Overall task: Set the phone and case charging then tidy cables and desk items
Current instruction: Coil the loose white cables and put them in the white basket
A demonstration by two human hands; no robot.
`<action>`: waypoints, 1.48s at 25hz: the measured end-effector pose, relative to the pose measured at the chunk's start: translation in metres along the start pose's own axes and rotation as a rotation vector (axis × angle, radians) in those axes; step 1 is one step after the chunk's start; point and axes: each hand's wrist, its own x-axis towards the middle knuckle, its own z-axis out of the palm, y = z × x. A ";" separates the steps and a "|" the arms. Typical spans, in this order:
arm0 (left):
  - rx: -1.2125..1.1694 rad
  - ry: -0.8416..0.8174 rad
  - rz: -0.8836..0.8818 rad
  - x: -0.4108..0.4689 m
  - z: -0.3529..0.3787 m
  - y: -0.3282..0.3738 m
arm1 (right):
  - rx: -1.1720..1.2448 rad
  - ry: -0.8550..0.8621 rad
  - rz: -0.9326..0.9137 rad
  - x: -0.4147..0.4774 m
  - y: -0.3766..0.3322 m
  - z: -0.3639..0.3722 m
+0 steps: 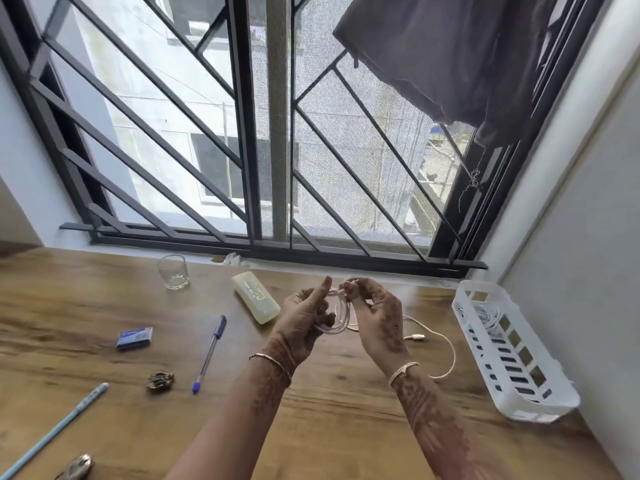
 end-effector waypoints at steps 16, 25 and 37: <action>0.178 -0.097 0.129 0.002 0.007 0.008 | 0.498 0.047 0.303 0.026 -0.009 -0.020; 0.056 -0.046 0.164 0.000 0.023 0.000 | 0.545 0.062 0.618 0.011 0.008 0.002; 0.008 -0.034 0.185 -0.001 0.017 -0.012 | 0.200 0.041 0.400 -0.008 0.012 0.008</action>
